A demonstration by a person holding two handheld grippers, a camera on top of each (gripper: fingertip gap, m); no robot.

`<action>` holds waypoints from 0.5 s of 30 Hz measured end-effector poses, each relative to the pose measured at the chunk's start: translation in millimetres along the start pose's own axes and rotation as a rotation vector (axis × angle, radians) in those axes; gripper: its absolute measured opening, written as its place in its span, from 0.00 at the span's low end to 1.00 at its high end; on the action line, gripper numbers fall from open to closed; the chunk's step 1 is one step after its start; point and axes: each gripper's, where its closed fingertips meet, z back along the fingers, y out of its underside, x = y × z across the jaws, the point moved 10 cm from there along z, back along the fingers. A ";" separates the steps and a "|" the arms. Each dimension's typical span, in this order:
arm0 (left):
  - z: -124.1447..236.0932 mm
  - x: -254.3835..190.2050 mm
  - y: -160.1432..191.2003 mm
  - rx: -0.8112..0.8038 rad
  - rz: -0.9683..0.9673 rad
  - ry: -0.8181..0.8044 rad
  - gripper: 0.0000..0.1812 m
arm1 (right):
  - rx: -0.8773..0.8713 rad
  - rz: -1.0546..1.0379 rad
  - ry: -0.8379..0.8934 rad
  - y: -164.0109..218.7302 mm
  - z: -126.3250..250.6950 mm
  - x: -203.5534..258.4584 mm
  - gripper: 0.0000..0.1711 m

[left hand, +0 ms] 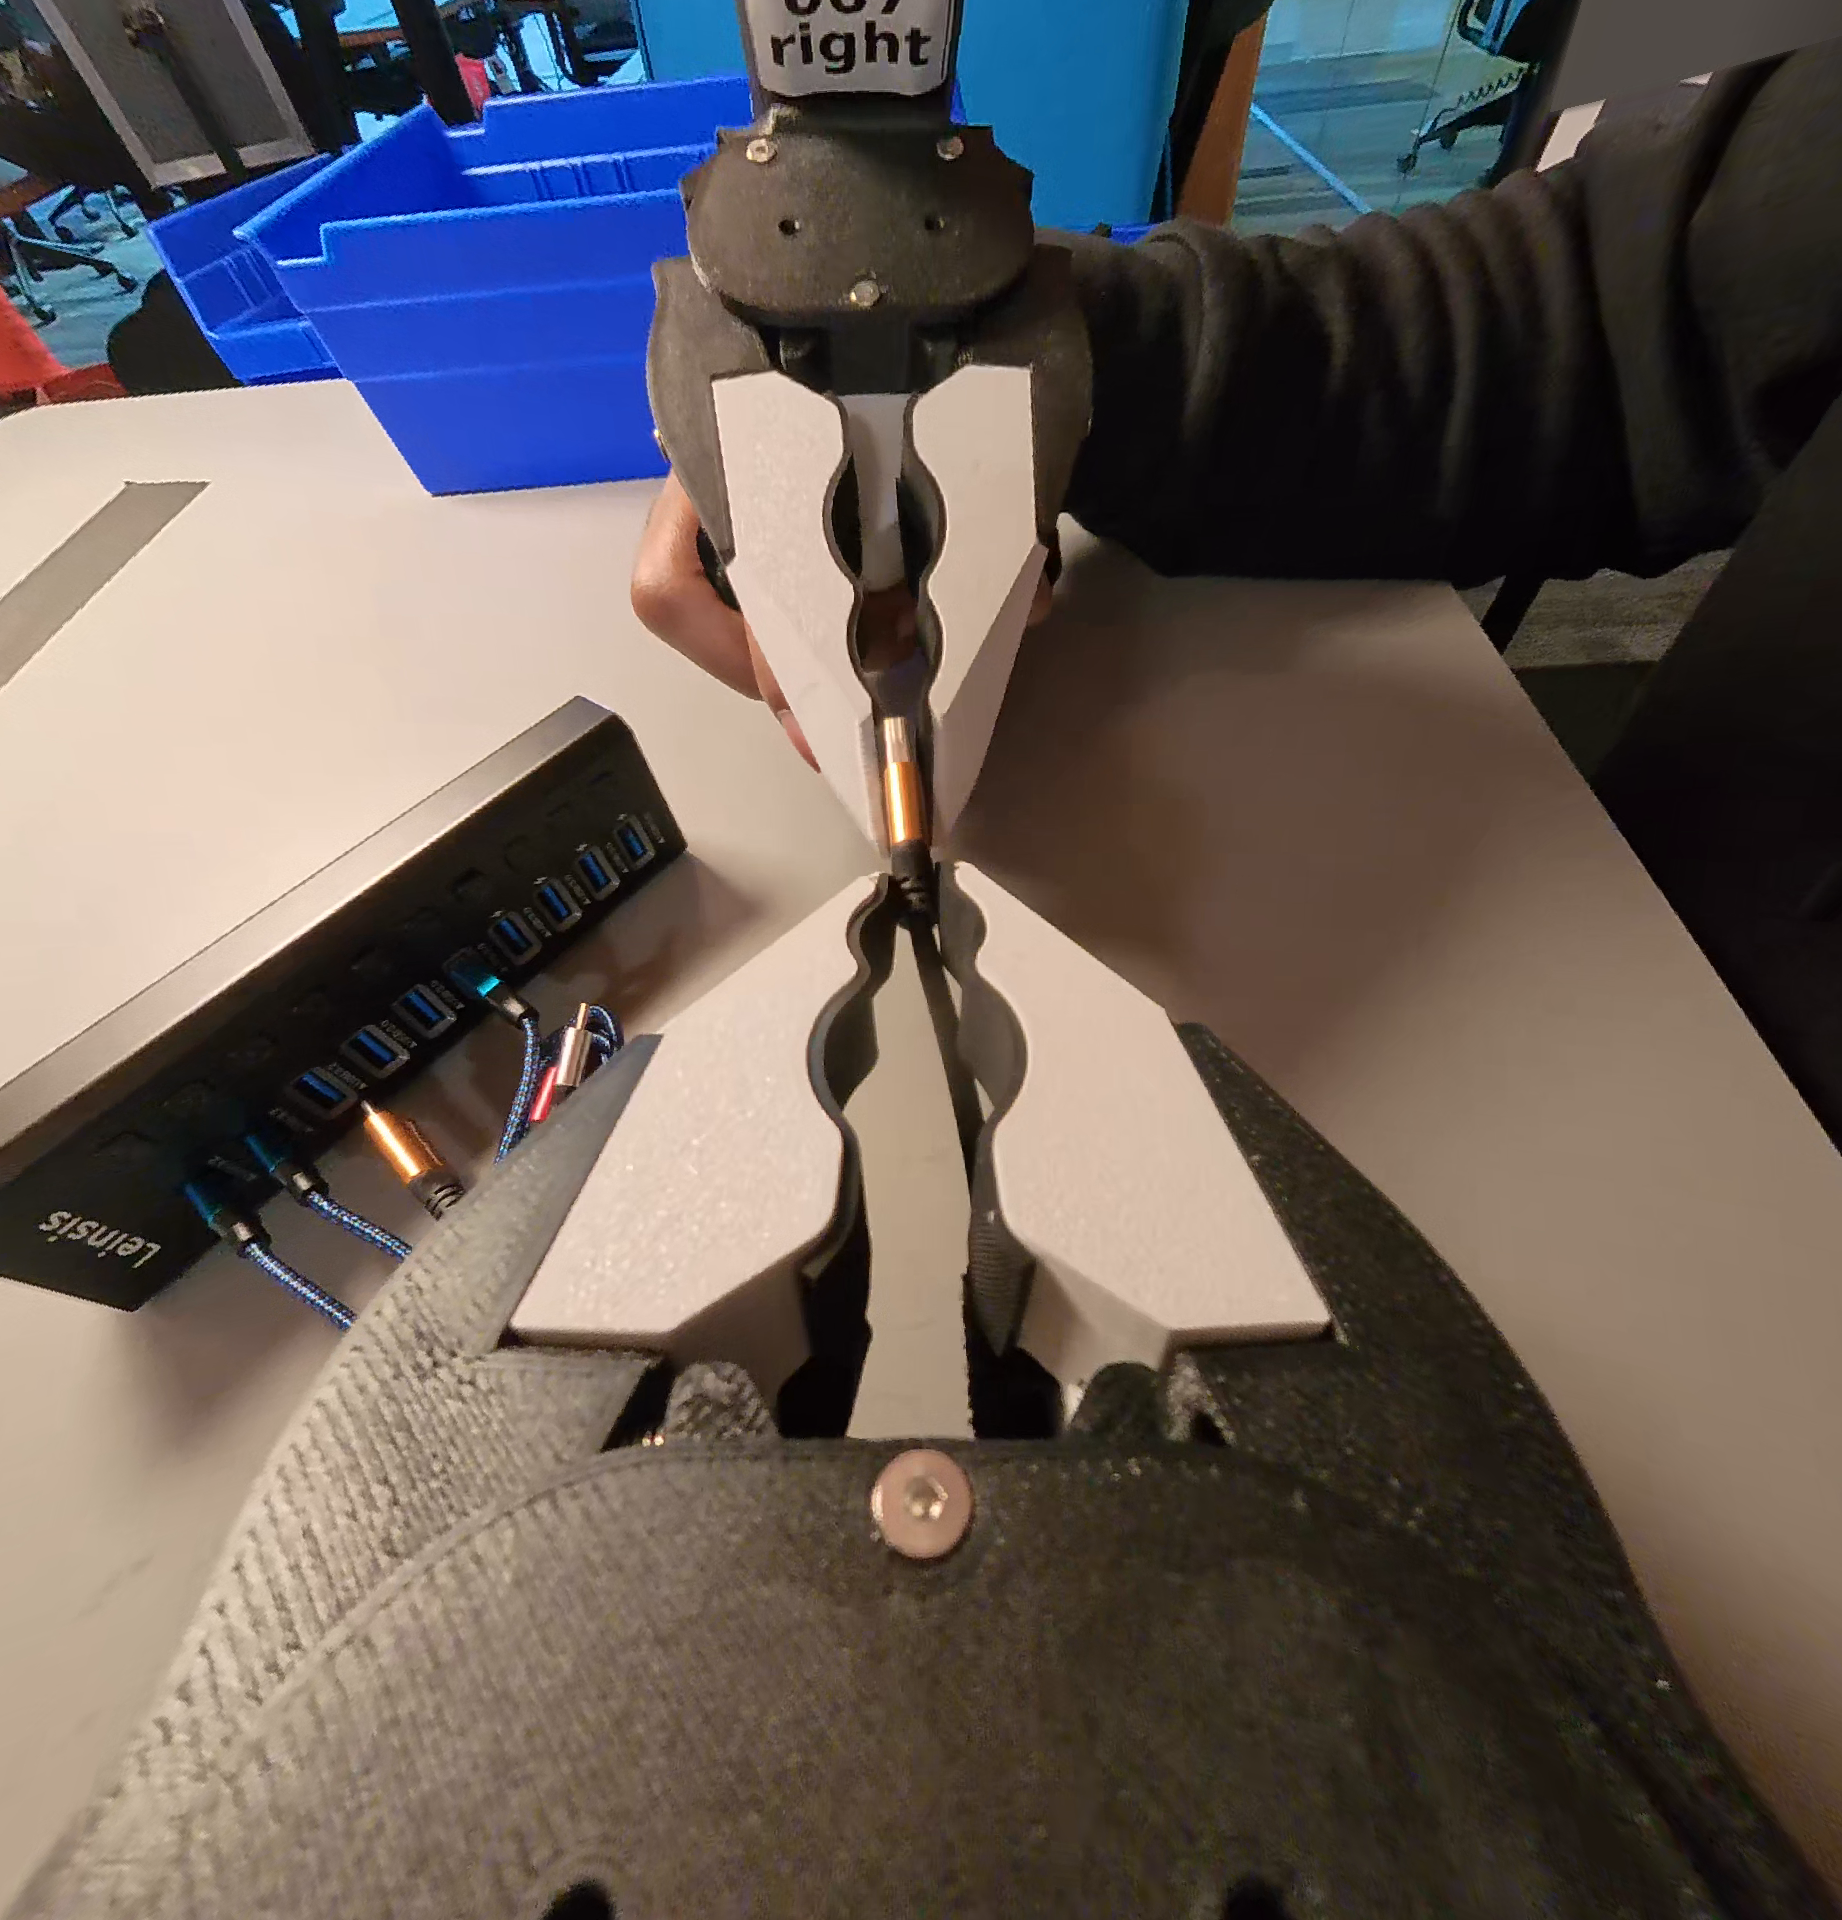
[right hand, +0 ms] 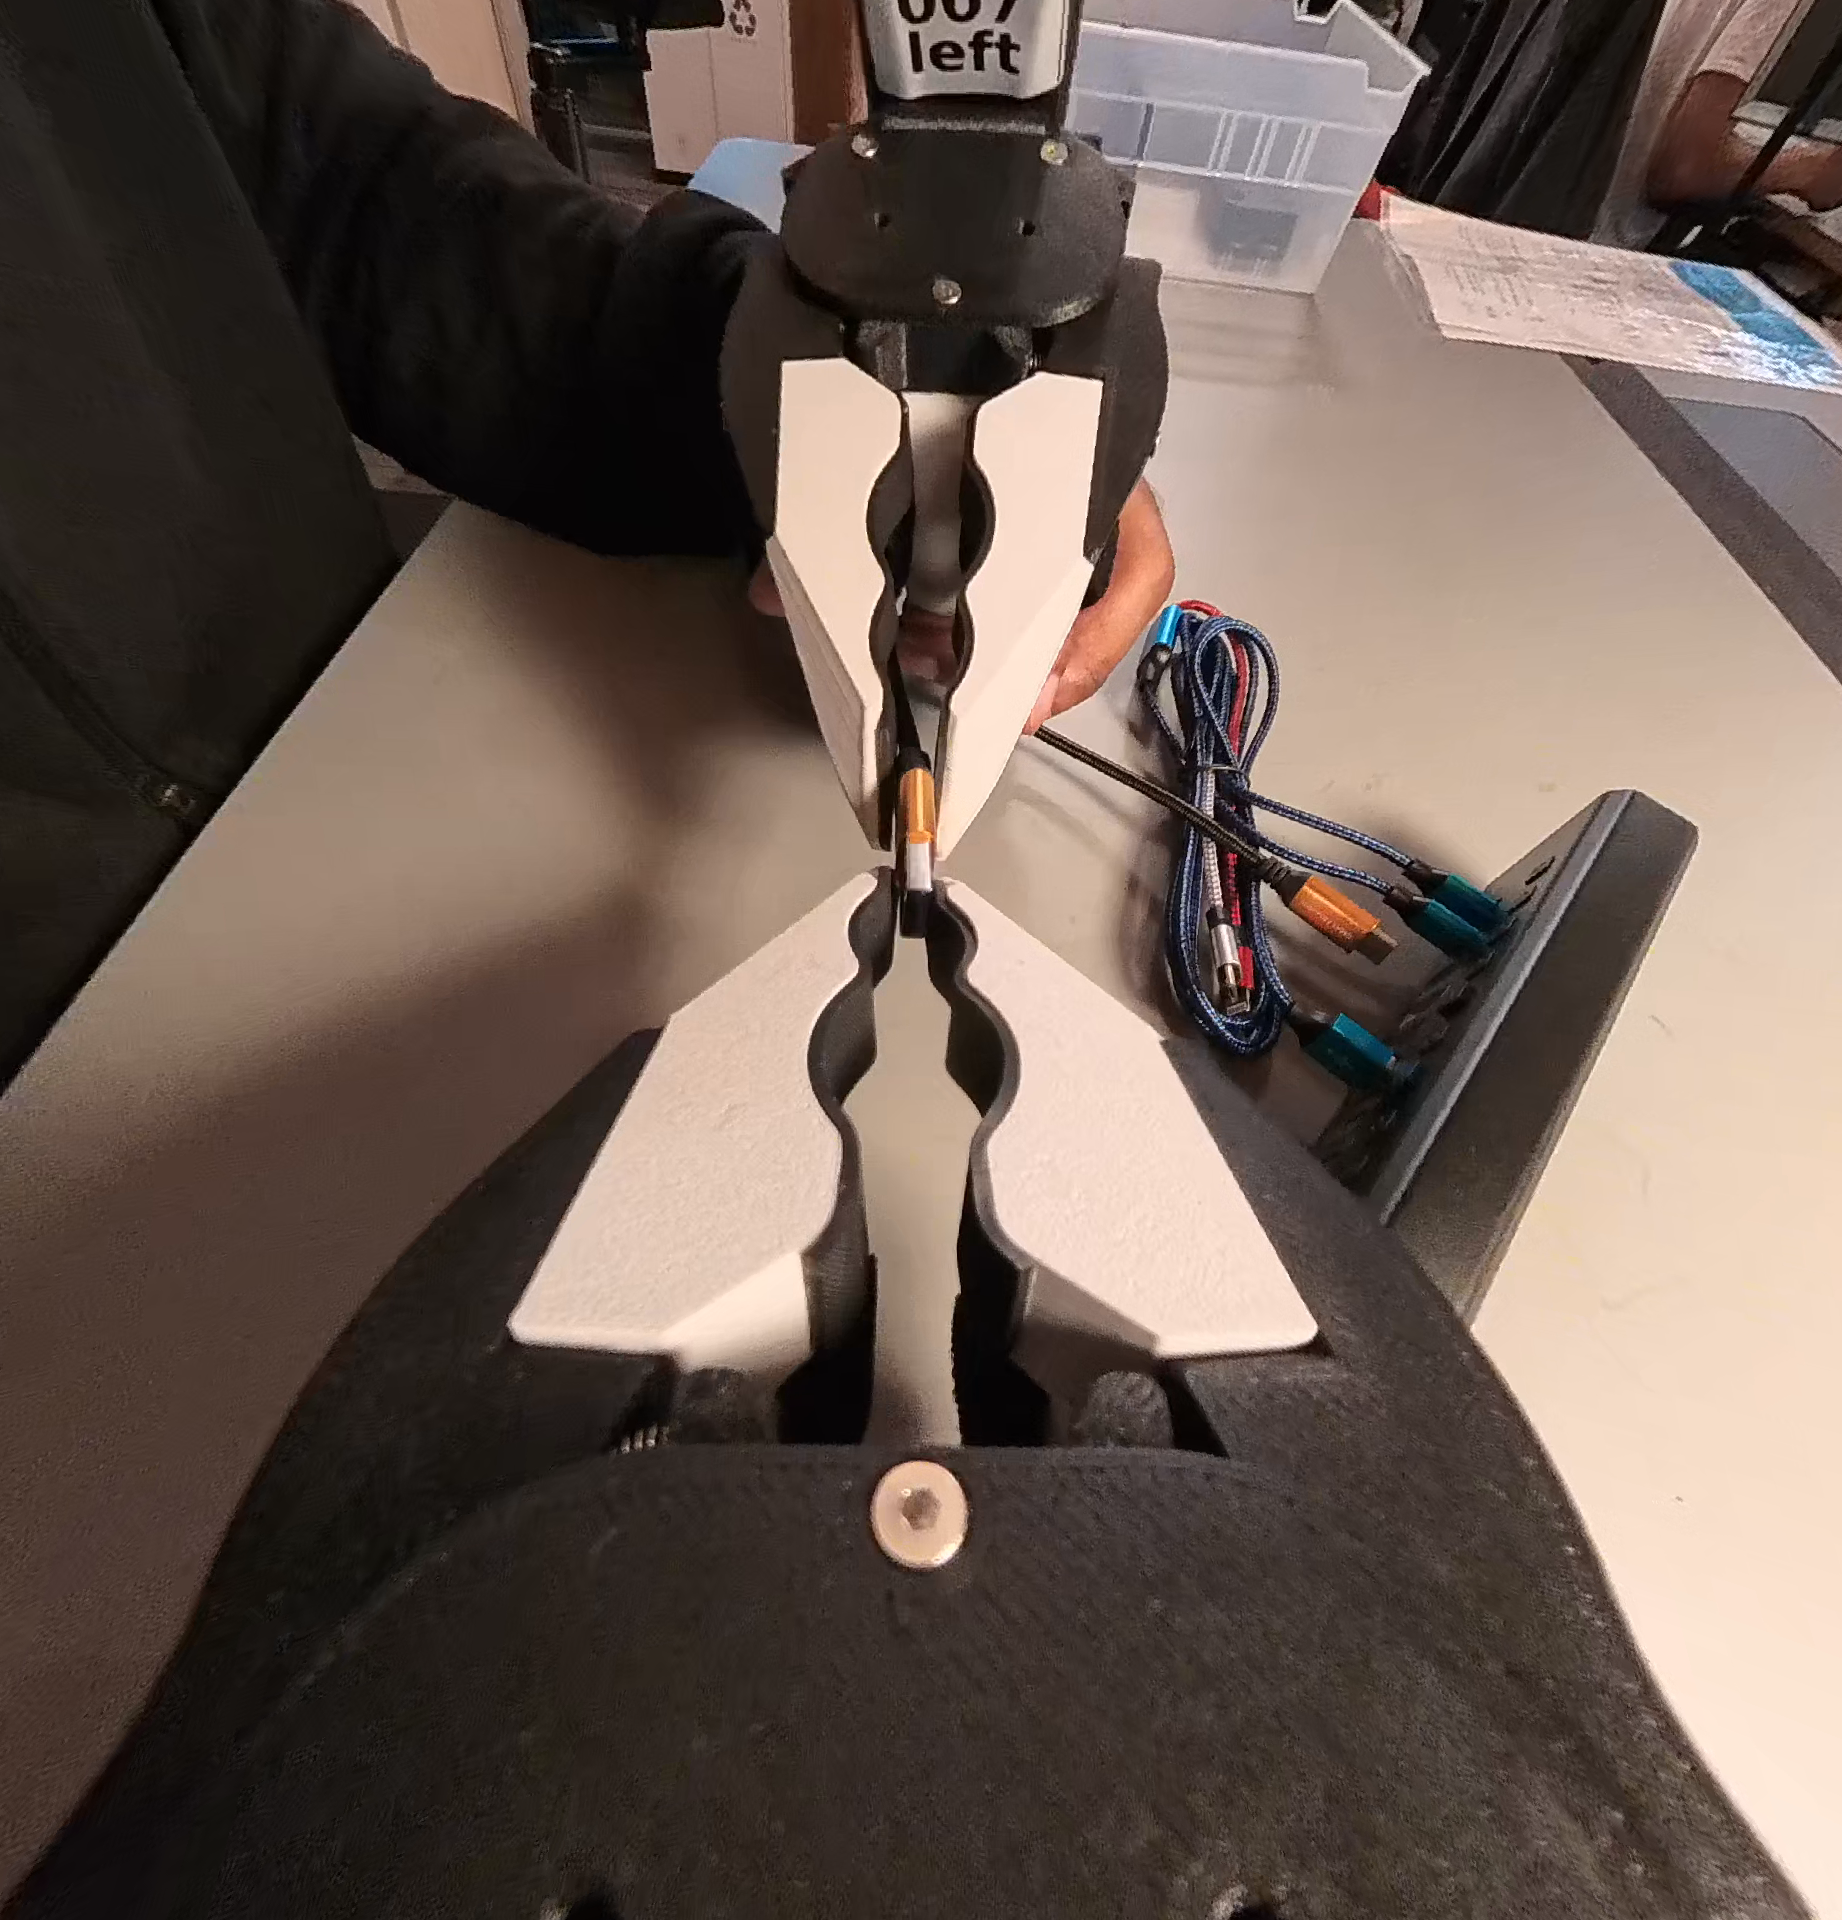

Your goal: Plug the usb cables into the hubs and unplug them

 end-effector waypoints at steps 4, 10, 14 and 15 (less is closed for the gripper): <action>-1.0 1.9 -1.4 0.006 -0.001 -0.045 0.05 | 0.006 0.005 0.031 0.8 0.3 -1.7 0.04; -10.0 14.5 5.1 0.131 0.102 -0.284 0.05 | 0.081 0.002 0.338 -5.4 25.4 -20.0 0.29; -20.2 17.6 11.2 0.250 0.097 -0.456 0.05 | 0.184 -0.154 0.505 7.9 36.4 -38.2 0.45; -23.4 17.4 10.9 0.266 0.087 -0.482 0.05 | 0.209 -0.216 0.521 14.1 35.3 -42.5 0.43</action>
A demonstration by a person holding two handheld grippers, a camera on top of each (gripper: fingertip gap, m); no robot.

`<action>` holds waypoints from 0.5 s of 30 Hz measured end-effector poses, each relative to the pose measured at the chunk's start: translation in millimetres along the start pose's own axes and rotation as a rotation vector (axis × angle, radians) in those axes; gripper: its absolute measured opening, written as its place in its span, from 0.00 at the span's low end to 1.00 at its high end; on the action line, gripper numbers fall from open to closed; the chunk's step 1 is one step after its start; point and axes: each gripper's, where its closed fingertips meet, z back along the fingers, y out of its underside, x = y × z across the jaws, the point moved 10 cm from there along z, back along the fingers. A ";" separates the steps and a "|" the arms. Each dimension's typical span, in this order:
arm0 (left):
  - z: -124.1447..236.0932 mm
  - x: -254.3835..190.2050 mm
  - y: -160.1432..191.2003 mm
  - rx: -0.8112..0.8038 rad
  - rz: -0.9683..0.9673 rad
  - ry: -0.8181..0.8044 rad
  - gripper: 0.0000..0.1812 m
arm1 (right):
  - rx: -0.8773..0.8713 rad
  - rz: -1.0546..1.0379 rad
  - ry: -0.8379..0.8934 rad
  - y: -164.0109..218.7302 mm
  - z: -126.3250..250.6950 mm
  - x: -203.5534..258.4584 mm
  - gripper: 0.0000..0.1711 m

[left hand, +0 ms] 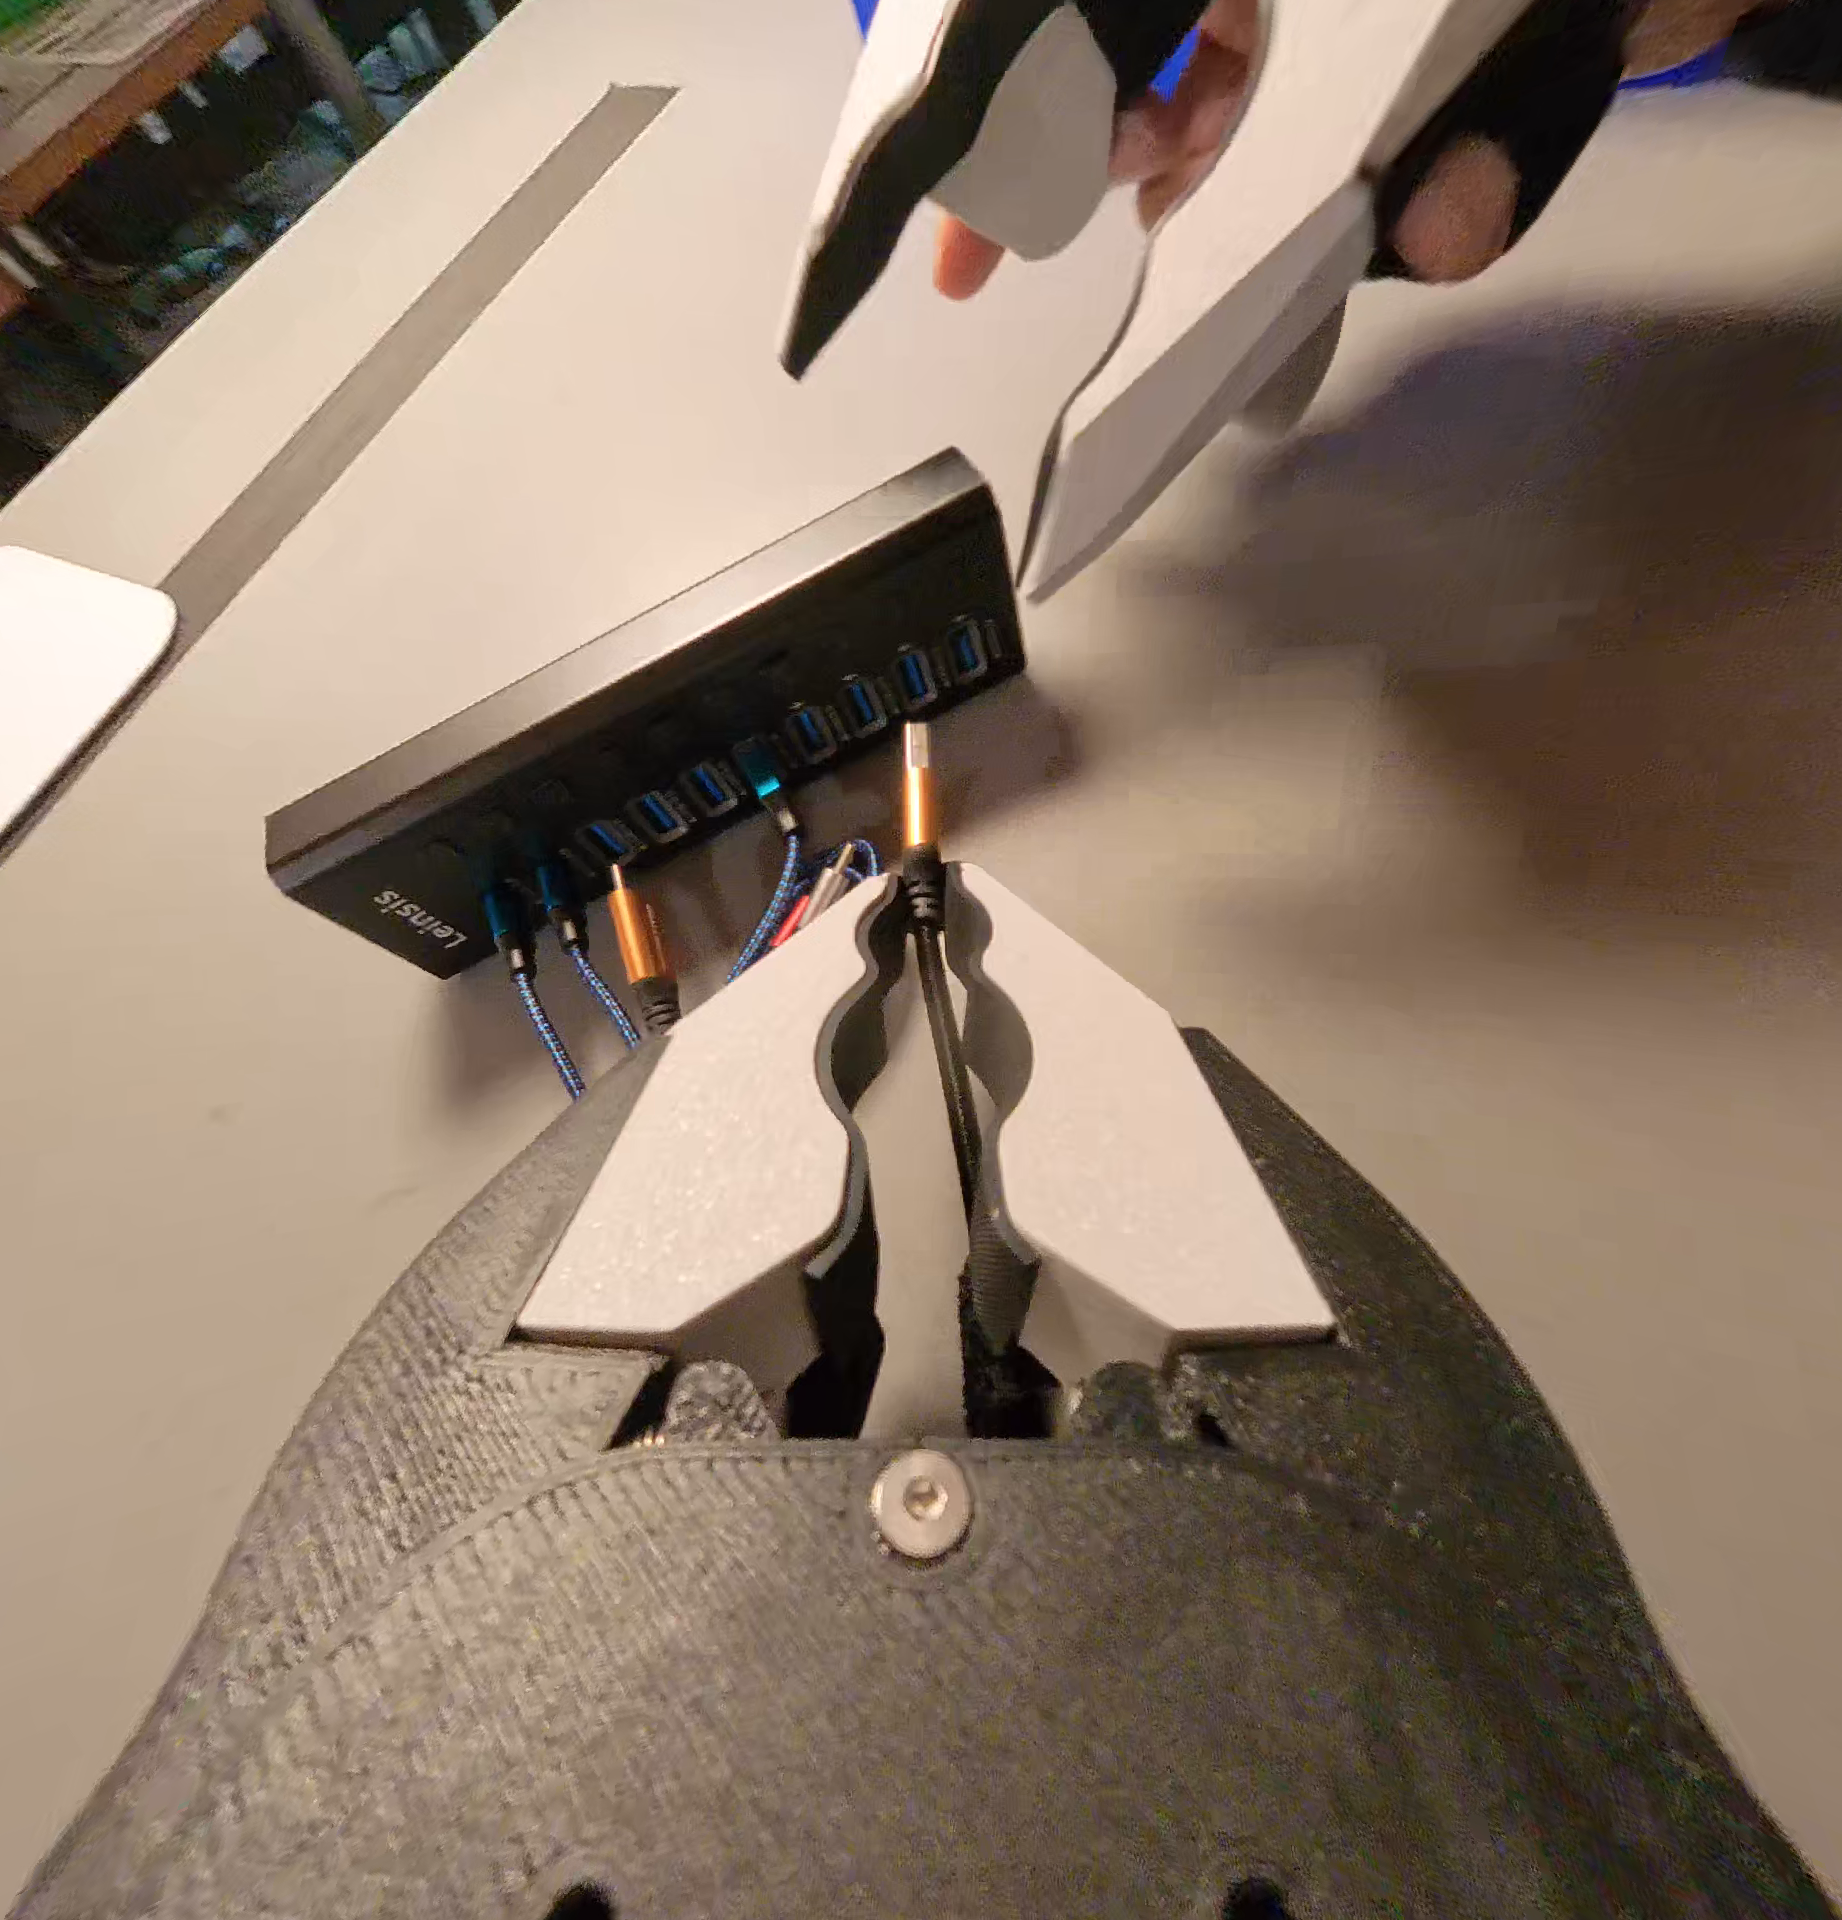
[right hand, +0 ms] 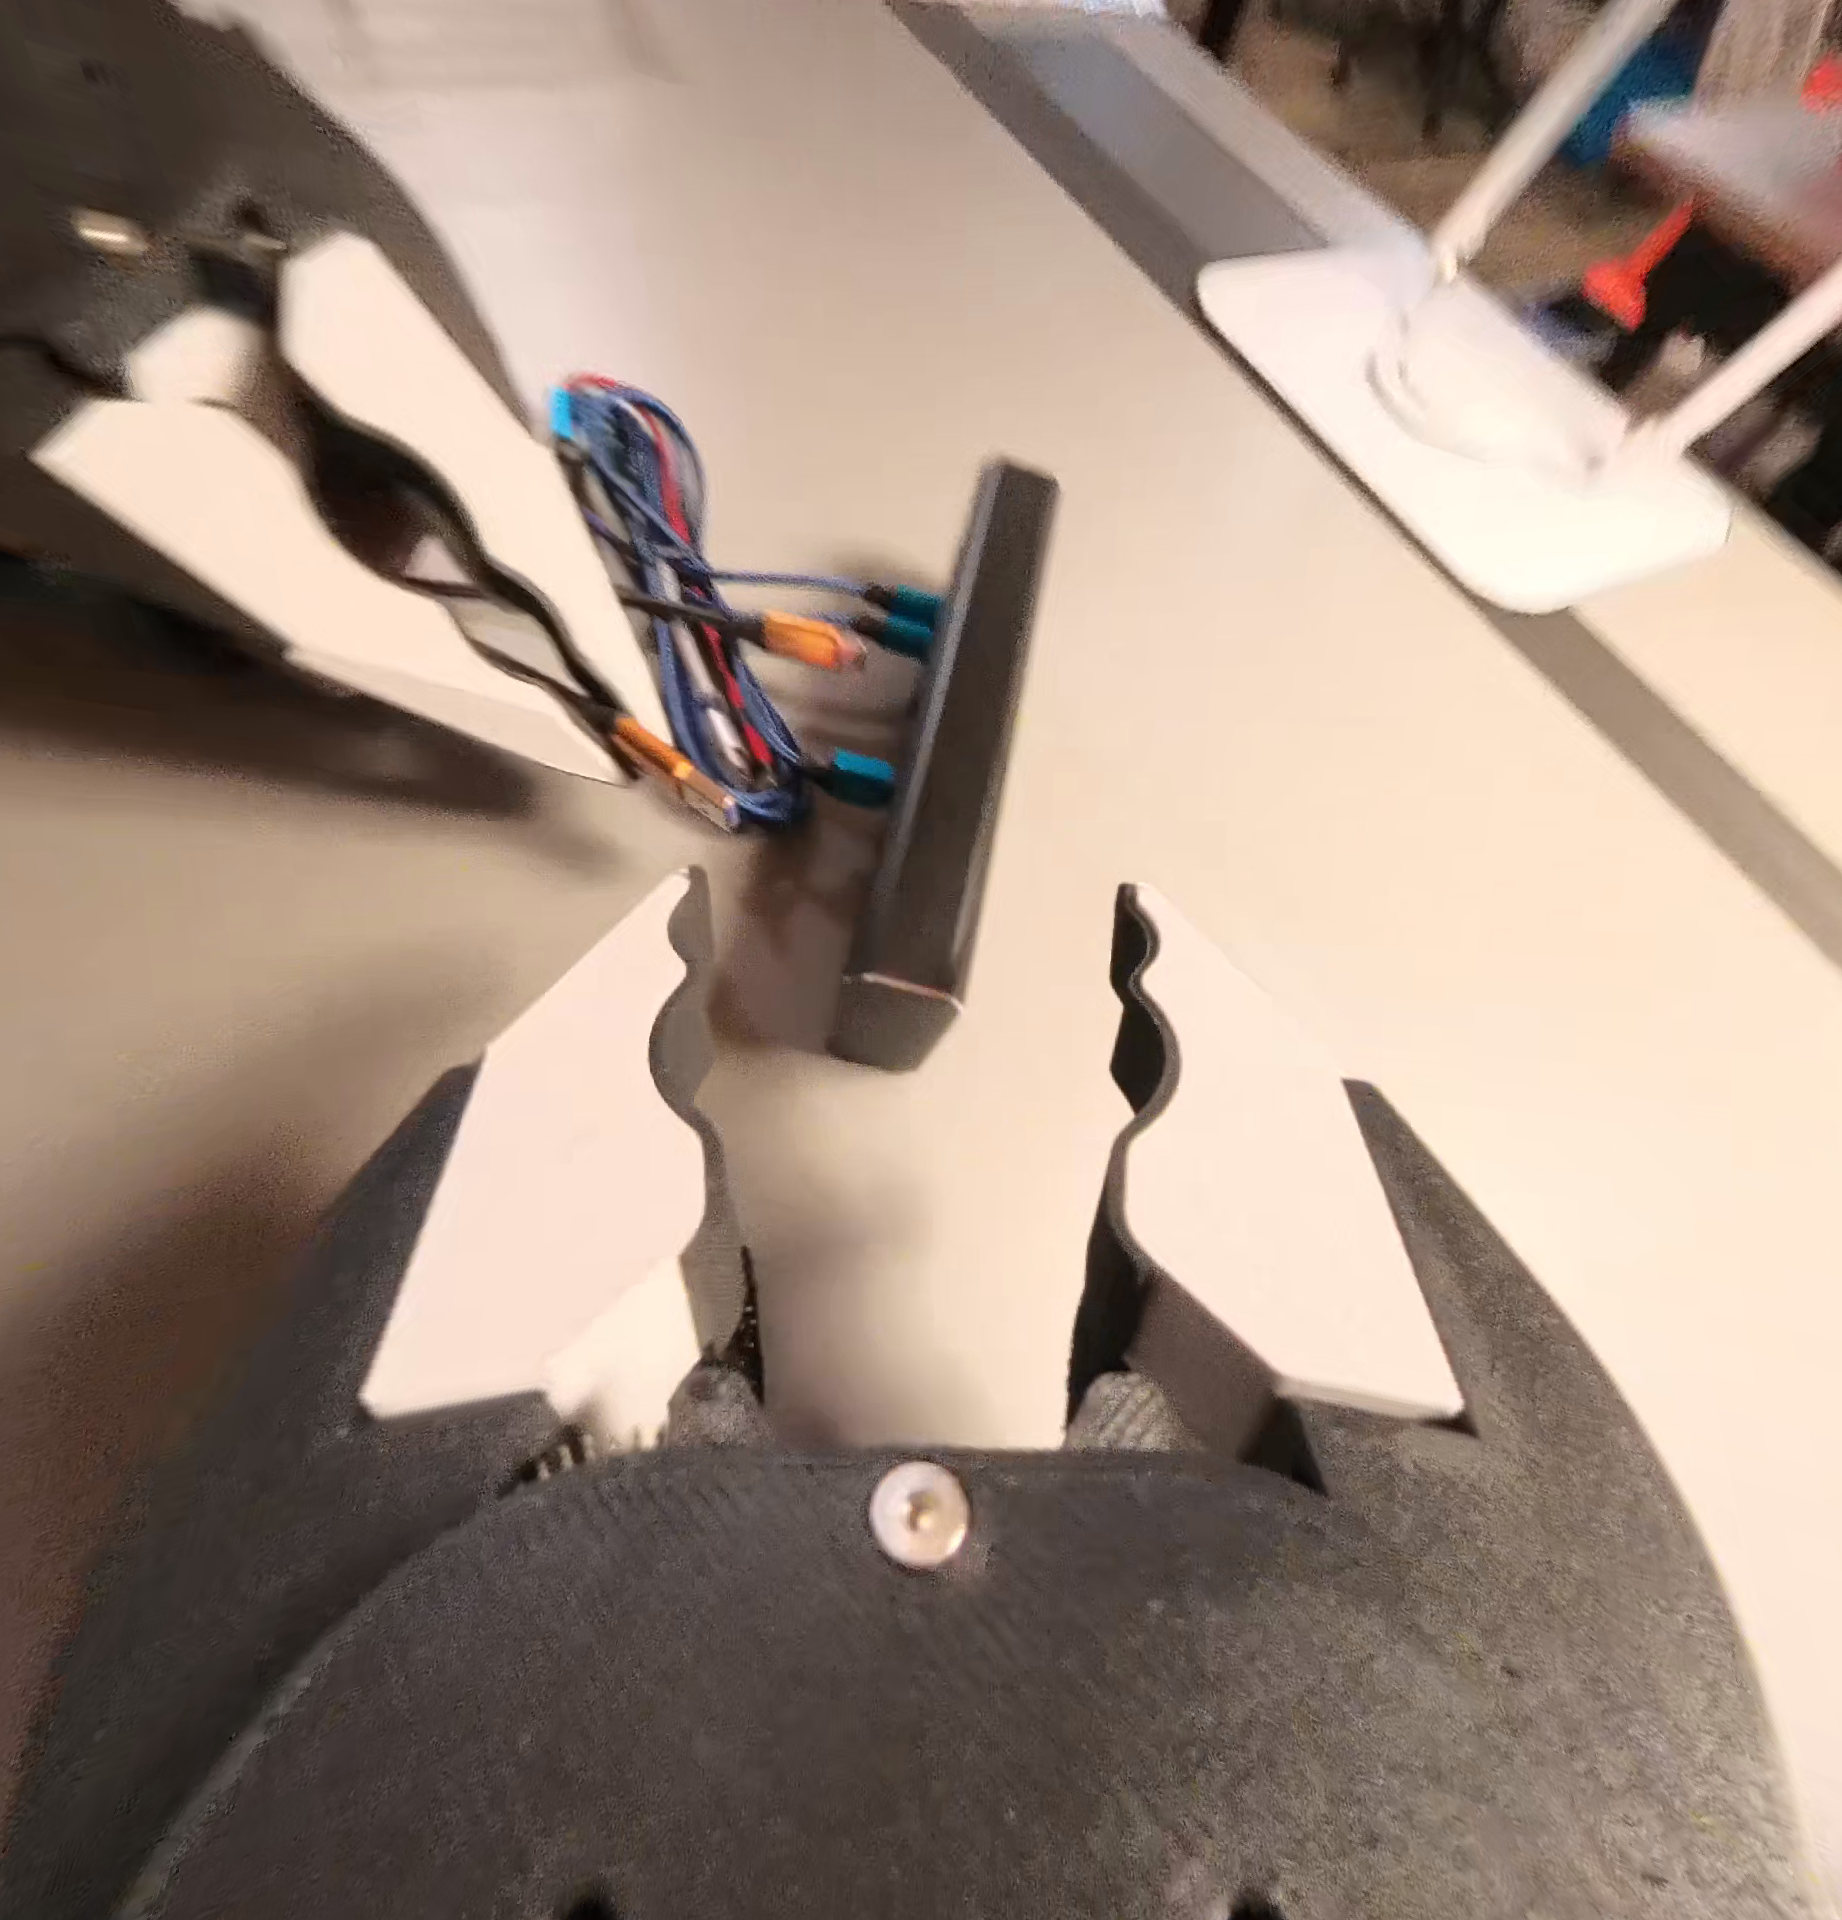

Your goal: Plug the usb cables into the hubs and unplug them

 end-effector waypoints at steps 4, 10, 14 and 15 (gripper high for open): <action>-9.7 -8.7 -5.6 0.044 -0.016 -0.067 0.05 | 0.203 -0.112 -0.007 23.0 -24.9 -1.8 0.35; -16.4 -5.1 -5.8 0.096 0.059 -0.107 0.05 | 0.160 -0.138 0.018 19.1 -35.6 3.8 0.16; -16.8 7.4 -2.3 0.099 0.172 -0.086 0.05 | 0.112 -0.168 0.020 12.7 -36.8 7.5 0.16; -16.1 9.7 -1.9 0.095 0.191 -0.081 0.05 | 0.113 -0.169 0.024 11.6 -37.7 9.1 0.16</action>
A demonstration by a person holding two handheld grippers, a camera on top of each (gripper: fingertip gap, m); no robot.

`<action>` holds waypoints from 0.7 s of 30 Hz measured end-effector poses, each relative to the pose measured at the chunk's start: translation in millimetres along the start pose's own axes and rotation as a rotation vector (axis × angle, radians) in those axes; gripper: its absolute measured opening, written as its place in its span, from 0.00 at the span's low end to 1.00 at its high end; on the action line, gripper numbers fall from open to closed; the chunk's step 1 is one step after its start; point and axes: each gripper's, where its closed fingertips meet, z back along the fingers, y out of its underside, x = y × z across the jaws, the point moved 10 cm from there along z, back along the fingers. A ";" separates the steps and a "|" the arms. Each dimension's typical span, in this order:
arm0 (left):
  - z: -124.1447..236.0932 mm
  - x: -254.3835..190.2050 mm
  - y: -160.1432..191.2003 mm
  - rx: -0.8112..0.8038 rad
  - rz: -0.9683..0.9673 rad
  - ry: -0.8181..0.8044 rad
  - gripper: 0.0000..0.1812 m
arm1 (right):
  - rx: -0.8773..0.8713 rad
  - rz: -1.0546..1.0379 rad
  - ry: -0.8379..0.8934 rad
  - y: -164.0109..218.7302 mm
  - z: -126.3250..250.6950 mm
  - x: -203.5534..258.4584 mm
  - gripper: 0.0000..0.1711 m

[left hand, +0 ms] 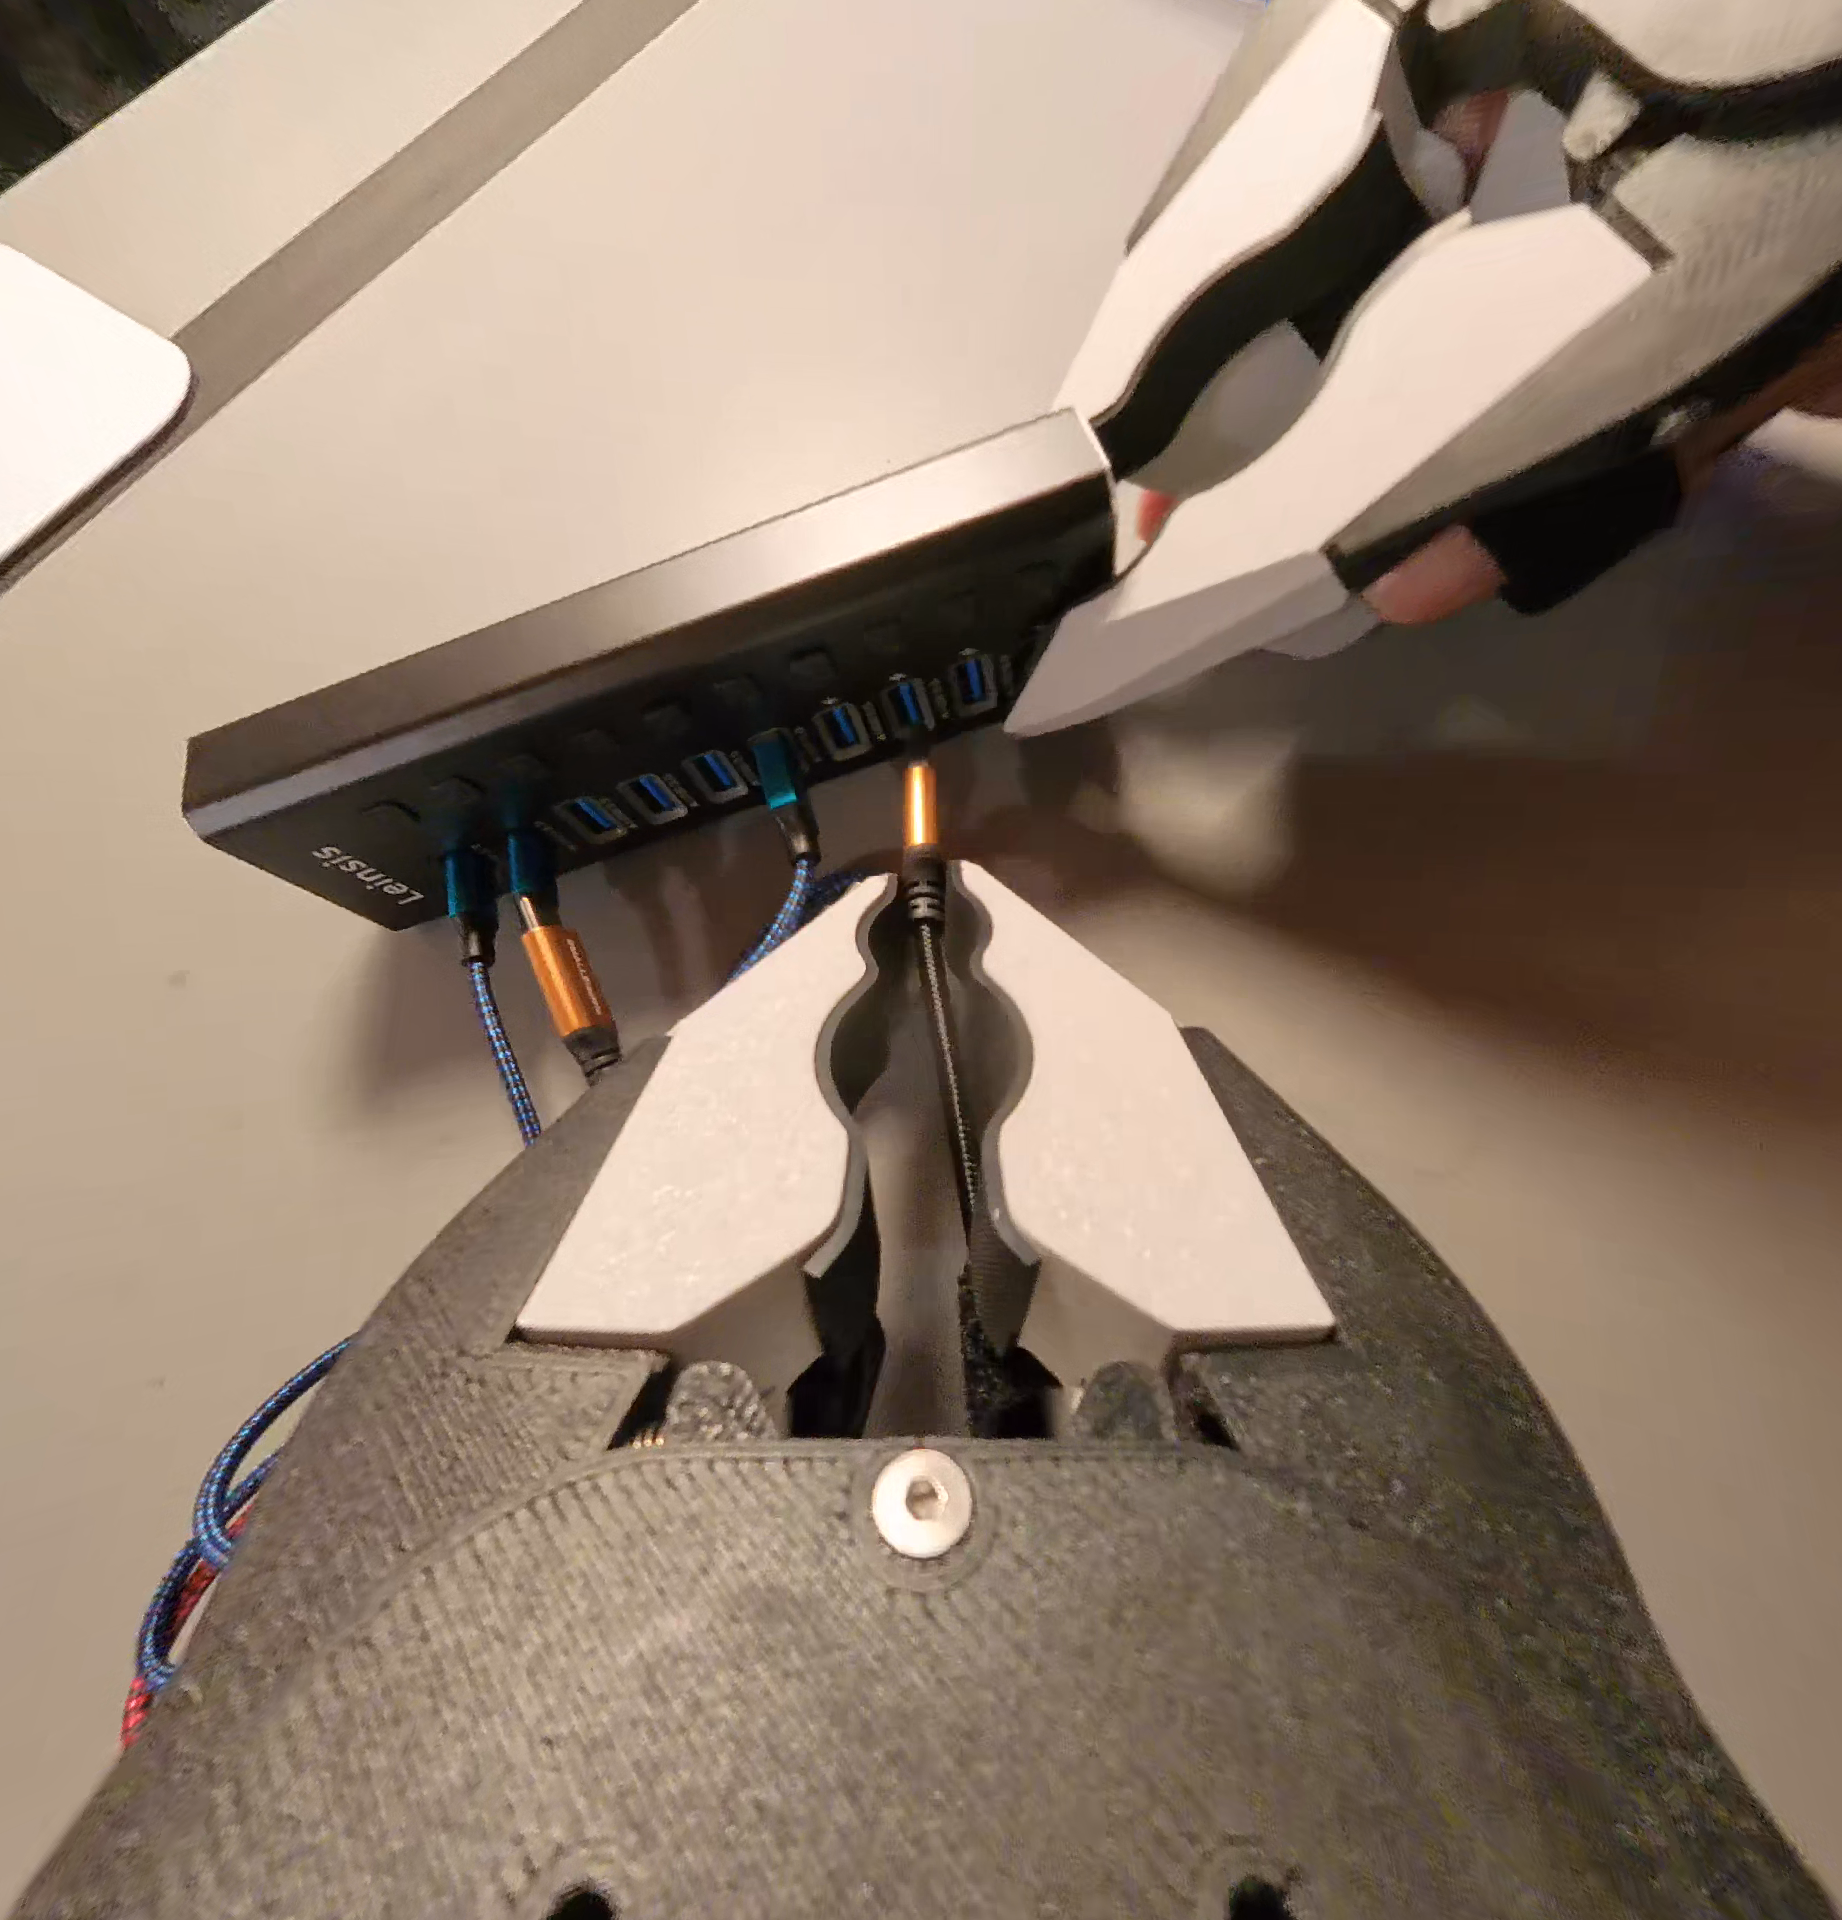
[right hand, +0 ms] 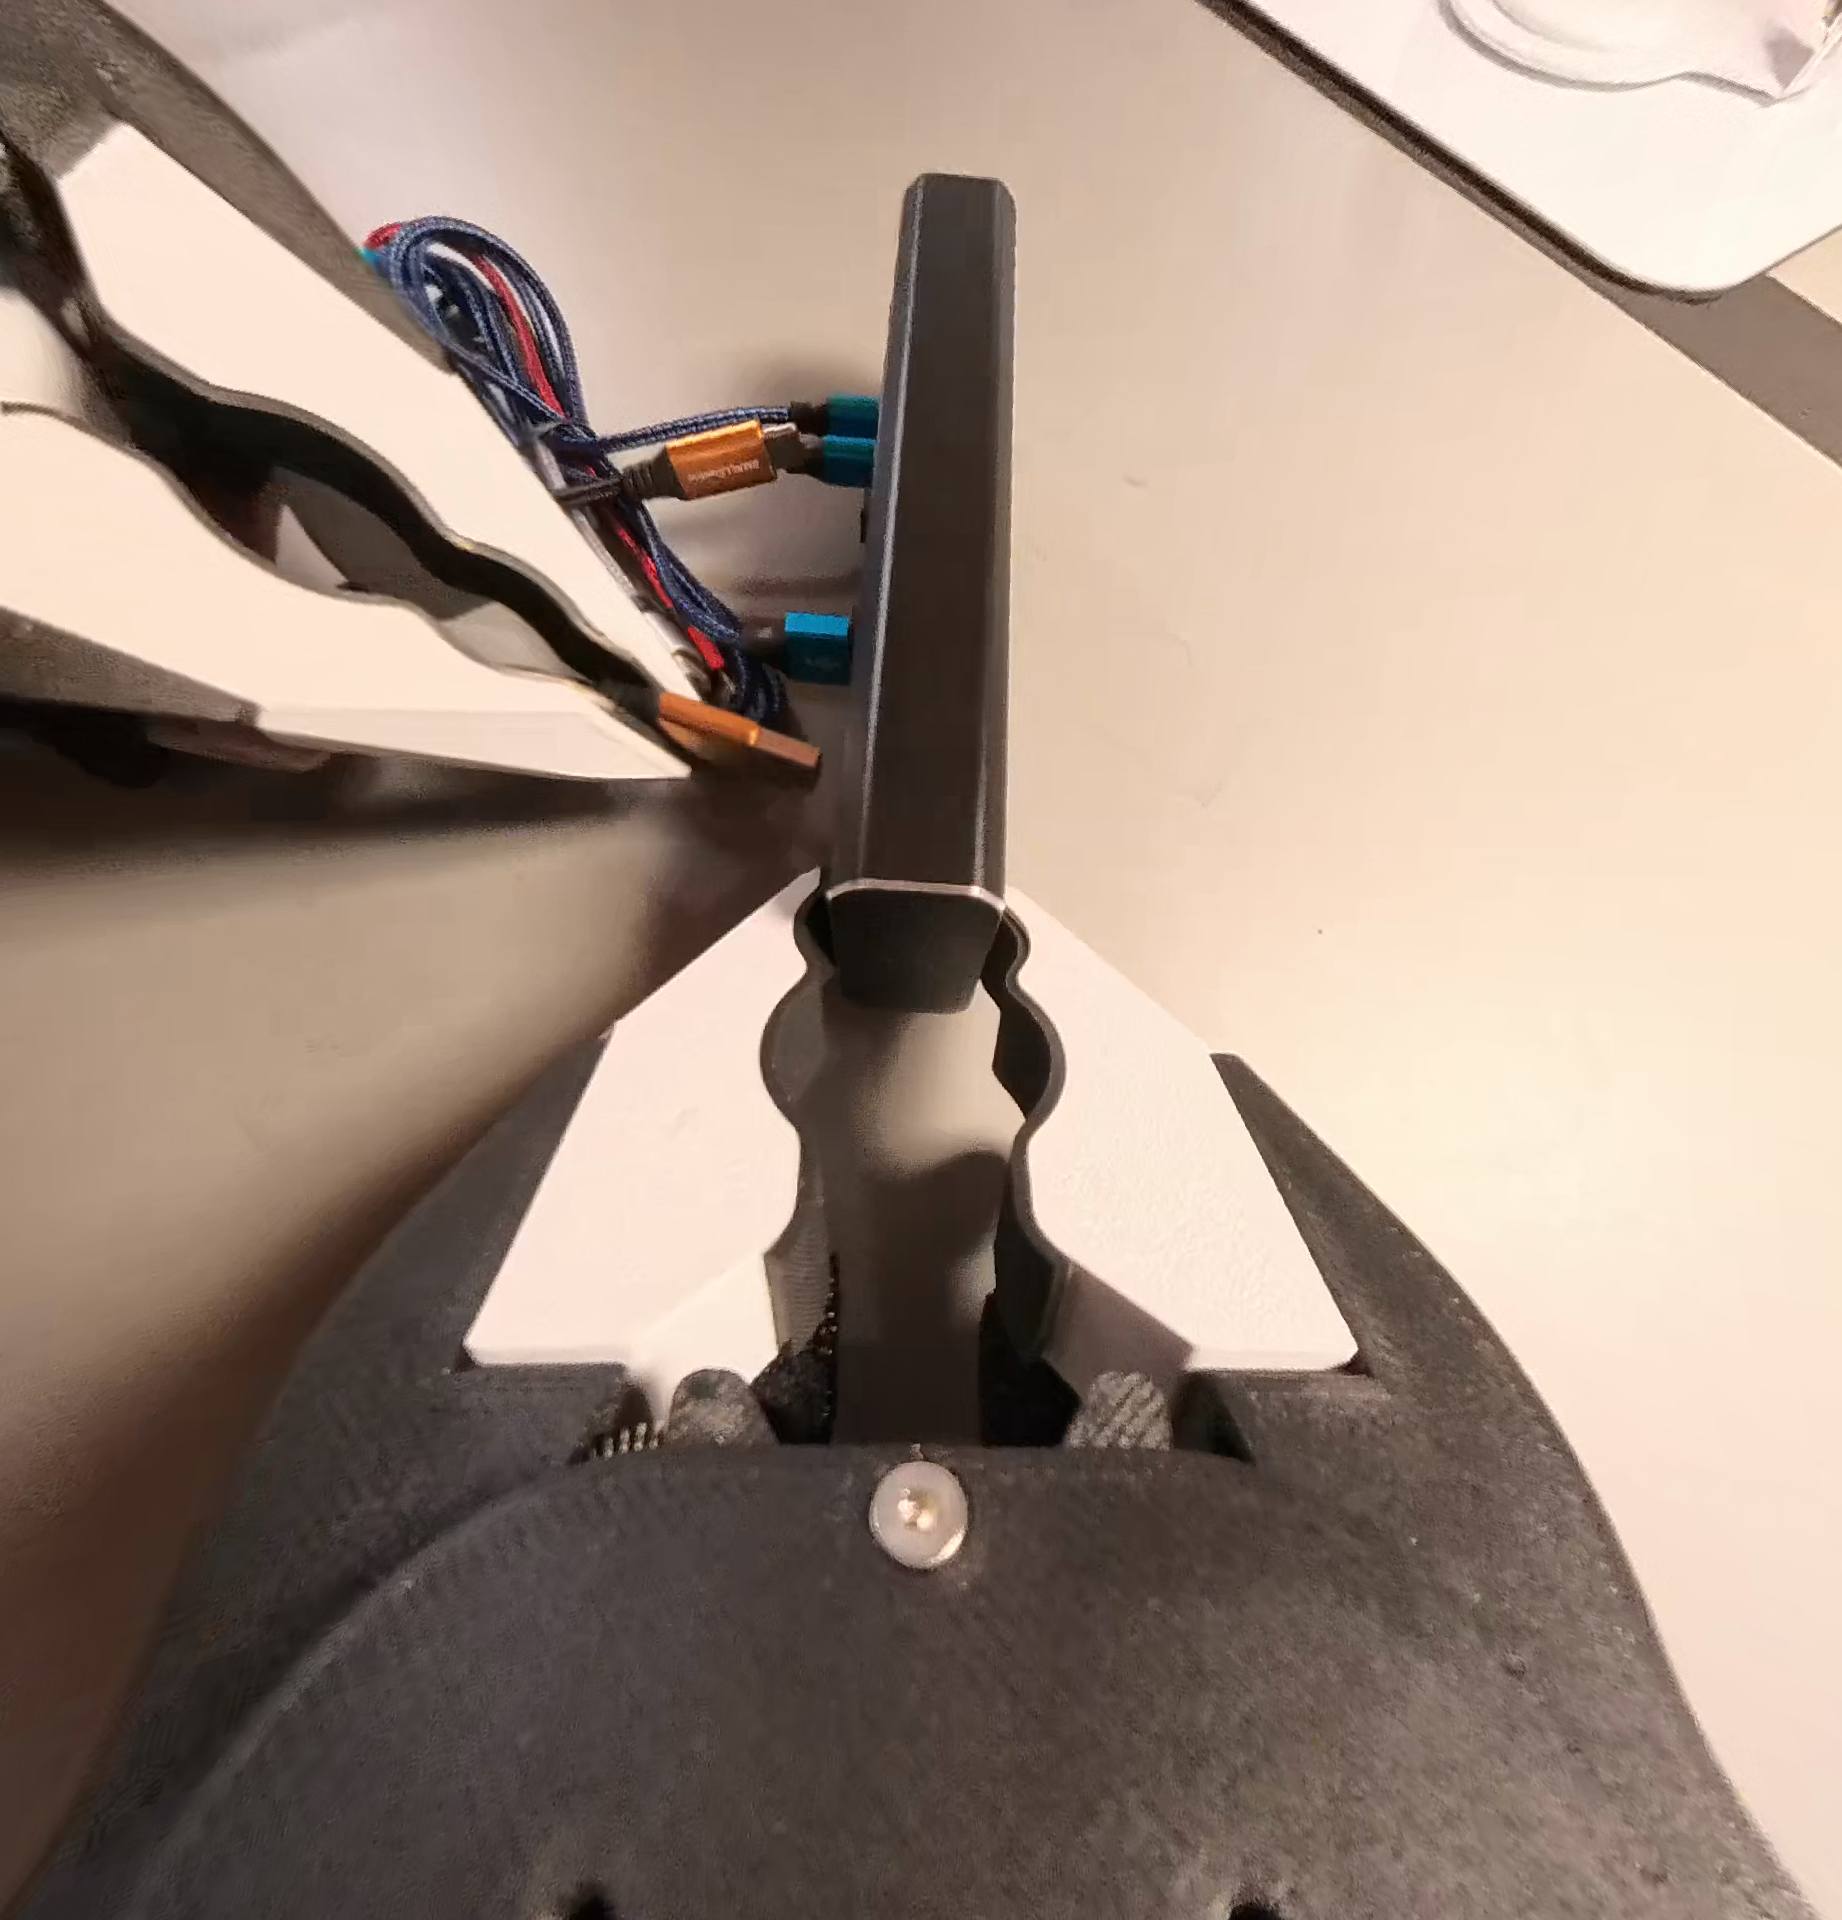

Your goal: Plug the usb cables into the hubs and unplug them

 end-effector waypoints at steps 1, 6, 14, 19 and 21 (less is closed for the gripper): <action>0.7 2.2 -0.2 -0.008 0.017 0.000 0.05 | 0.002 -0.004 0.002 -0.6 -1.0 1.9 0.16; 1.3 5.9 1.3 -0.029 0.052 0.017 0.05 | -0.004 -0.063 0.004 -3.5 -4.5 6.6 0.16; 3.9 10.3 0.9 -0.057 0.081 0.016 0.05 | -0.072 -0.102 -0.014 -8.6 -0.9 7.1 0.16; 5.3 11.5 1.5 -0.065 0.096 0.011 0.05 | -0.080 -0.073 0.011 -12.2 -3.0 14.8 0.16; 7.2 13.3 1.6 -0.078 0.101 0.015 0.05 | -0.091 -0.019 0.041 -14.8 -2.4 18.8 0.17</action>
